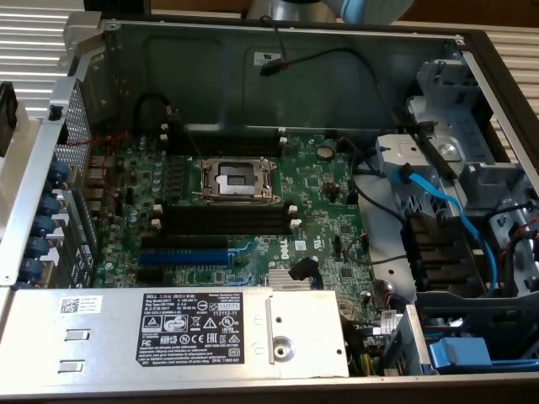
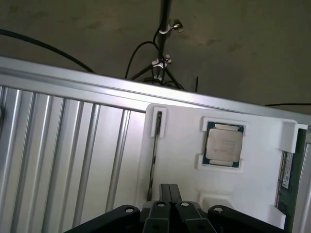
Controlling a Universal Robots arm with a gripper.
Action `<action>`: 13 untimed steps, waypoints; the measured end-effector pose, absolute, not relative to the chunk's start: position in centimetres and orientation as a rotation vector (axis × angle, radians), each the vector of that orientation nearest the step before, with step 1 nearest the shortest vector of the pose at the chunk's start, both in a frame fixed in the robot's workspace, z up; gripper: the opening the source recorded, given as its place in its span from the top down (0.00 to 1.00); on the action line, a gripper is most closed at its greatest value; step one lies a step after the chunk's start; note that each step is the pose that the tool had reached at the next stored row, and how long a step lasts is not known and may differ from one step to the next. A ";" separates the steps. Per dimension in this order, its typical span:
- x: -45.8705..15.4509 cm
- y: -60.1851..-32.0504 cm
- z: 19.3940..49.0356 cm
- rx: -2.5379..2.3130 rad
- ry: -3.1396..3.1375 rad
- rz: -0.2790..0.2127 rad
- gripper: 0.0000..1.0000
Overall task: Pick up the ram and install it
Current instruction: 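Pick up the ram and move it above insertion slot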
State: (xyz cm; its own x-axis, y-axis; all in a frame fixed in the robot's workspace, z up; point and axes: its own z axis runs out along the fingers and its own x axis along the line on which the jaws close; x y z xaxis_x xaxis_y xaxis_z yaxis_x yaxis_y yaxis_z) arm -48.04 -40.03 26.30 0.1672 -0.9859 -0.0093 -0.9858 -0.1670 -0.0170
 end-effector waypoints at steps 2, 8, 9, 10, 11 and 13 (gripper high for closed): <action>-48.0 -40.0 25.9 -2.387 2.017 -0.001 0.90; -48.0 -40.3 24.9 -2.400 2.028 0.031 0.90; -48.0 -40.4 24.8 -2.402 2.029 0.036 0.90; -48.0 -40.6 24.7 -2.404 2.031 0.040 0.90; -47.9 -40.7 24.6 -2.405 2.032 0.043 0.90; -47.5 -40.8 24.3 -2.407 2.034 0.048 0.90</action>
